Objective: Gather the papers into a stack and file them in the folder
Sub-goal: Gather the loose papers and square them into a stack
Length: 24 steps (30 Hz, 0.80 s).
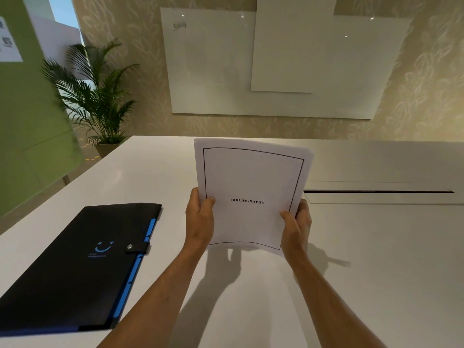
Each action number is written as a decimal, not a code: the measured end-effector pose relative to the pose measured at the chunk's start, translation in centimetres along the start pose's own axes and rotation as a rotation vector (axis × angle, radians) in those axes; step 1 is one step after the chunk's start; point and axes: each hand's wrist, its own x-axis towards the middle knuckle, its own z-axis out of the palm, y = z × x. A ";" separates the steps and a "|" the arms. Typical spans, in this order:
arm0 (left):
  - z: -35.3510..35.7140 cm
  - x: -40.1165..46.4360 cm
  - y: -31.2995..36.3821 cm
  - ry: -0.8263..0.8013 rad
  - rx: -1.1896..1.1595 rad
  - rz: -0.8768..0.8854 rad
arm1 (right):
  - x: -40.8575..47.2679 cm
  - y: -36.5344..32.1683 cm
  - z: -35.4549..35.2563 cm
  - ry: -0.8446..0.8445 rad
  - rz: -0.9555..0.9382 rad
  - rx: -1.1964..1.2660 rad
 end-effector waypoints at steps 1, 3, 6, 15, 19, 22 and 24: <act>-0.1 0.1 -0.1 -0.002 0.008 -0.006 | 0.1 -0.1 0.0 -0.020 0.004 -0.011; -0.3 0.2 -0.1 -0.003 0.023 -0.017 | 0.2 -0.3 0.0 -0.058 0.028 -0.037; -0.1 0.0 0.0 0.000 0.021 -0.027 | 0.4 -0.3 0.2 -0.028 0.102 0.003; 0.0 -0.1 -0.1 0.014 0.052 -0.031 | 0.5 -1.0 0.8 0.046 0.211 -0.120; 0.2 -0.2 -0.1 0.029 0.054 -0.035 | -0.1 -1.0 1.2 0.039 0.166 -0.031; 0.2 -0.2 0.0 0.030 0.045 -0.033 | 0.1 -0.9 1.0 0.021 0.174 0.022; 0.2 -0.1 0.1 0.021 0.041 -0.032 | 0.4 -0.8 0.8 -0.004 0.198 0.043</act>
